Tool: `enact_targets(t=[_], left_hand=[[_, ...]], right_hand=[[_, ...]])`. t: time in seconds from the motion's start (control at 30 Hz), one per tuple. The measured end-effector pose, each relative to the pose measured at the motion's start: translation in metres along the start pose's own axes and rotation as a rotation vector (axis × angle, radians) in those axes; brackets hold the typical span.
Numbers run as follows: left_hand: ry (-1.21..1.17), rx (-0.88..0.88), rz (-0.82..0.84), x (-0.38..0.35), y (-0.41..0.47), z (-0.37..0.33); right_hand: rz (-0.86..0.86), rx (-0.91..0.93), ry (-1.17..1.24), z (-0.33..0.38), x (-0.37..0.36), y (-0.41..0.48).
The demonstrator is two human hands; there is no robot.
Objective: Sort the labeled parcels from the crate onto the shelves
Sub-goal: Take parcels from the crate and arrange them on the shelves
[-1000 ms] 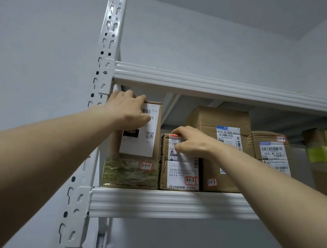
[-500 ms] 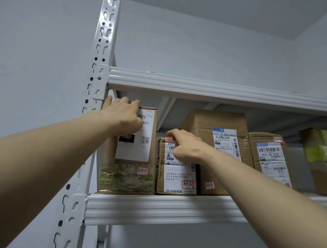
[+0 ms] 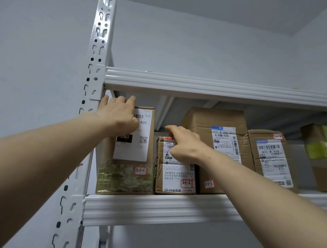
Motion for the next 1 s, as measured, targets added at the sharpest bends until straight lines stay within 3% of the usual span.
enact_targets(t=[0.17, 0.33, 0.53, 0.73, 1.0], left_hand=[[-0.010, 0.000, -0.051, 0.004, -0.006, -0.002], [-0.102, -0.087, -0.339, 0.017, -0.022, -0.021], [-0.265, -0.177, -0.446, 0.010, -0.051, -0.072], [-0.502, -0.363, -0.388, -0.037, -0.112, -0.155], [-0.909, -0.568, -0.061, -0.093, -0.217, -0.296]], right_hand=[[-0.070, 0.042, 0.055, 0.000, 0.002, -0.001], [-0.371, 0.084, 0.184, -0.007, 0.021, -0.014], [-0.593, 0.062, 0.251, -0.042, 0.042, -0.044], [-0.739, -0.116, 0.222, -0.106, 0.043, -0.133], [-0.662, -0.659, -0.040, -0.186, 0.062, -0.342]])
Point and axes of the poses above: each hand's wrist, its own y-axis towards the middle knuckle, its own x-axis out of the back of the hand, z = x × y, the point moved 4 cm from there along y, towards the middle knuckle, and after that the axes turned 3 degrees about z, right-handed, at the moved point
